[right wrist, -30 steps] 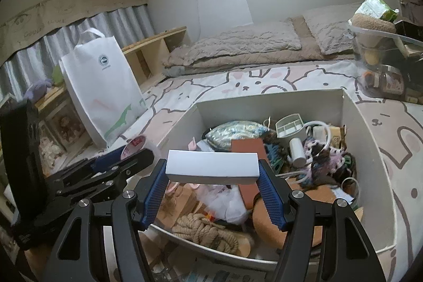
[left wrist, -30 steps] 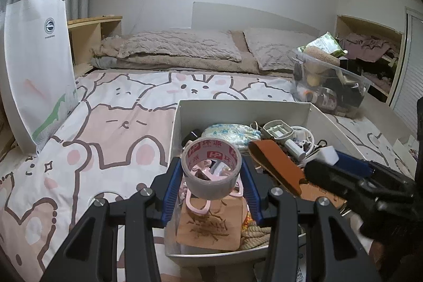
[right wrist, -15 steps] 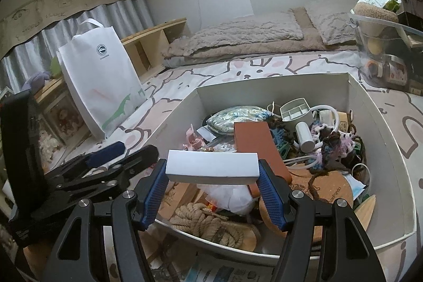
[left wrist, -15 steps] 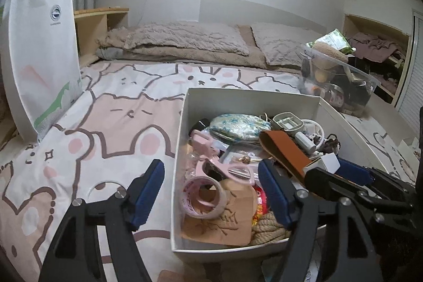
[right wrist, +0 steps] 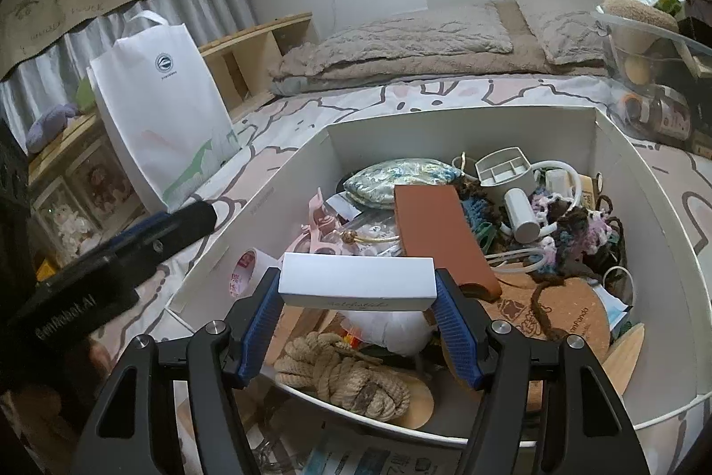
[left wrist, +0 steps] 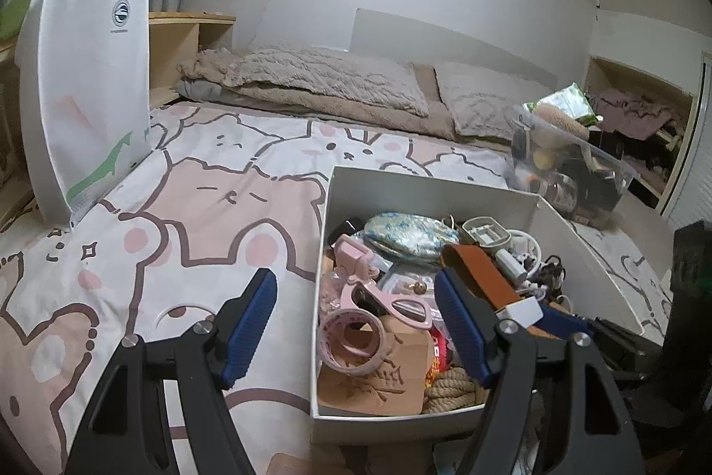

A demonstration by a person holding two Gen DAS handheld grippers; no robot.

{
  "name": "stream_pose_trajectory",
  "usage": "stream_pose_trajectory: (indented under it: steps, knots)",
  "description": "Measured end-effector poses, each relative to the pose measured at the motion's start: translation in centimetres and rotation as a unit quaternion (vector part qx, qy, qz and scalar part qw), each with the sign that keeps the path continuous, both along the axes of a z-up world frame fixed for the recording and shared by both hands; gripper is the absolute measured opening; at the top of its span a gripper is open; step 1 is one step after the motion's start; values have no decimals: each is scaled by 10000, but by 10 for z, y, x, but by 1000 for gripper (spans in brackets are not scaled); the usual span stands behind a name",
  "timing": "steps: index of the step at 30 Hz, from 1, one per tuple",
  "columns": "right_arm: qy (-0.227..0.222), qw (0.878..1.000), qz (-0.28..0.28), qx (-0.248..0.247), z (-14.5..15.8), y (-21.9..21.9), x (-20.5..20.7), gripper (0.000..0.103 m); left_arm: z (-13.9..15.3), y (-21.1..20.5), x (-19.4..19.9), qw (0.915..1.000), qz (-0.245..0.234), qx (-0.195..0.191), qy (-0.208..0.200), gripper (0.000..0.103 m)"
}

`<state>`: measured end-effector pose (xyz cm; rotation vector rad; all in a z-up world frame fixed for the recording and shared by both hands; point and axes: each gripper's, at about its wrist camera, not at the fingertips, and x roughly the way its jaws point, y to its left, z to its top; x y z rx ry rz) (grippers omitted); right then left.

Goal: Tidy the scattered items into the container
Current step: 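Lower the tape roll into the box and open the left tool while the right tool lowers the block, then open the right tool to release the white block into the box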

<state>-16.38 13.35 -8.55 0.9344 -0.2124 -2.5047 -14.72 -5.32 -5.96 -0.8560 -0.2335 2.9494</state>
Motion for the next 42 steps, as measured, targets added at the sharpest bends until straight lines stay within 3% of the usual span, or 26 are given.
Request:
stream_pose_trajectory:
  steps: [4, 8, 13, 19, 22, 25, 42]
  knots:
    - [17, 10000, 38, 51, 0, -4, 1, 68, 2, -3, 2, 10000, 23, 41, 38, 73]
    - [66, 9998, 91, 157, -2, -8, 2, 85, 4, -5, 4, 9999, 71, 32, 65, 78]
    - [199, 9995, 46, 257, 1, -8, 6, 88, 5, -5, 7, 9999, 81, 21, 94, 80]
    - [467, 9979, -322, 318, 9, 6, 9, 102, 7, -8, 10, 9998, 167, 2, 149, 87]
    - [492, 9978, -372, 228, 13, 14, 8, 103, 8, -10, 11, 9996, 213, 8, 172, 90]
    - [496, 9980, -370, 107, 16, 20, 9, 103, 9, -12, 13, 9993, 294, 2, 231, 102]
    - [855, 9939, -639, 265, 29, 33, 19, 103, 11, -1, 20, 9989, 233, -308, 254, 103]
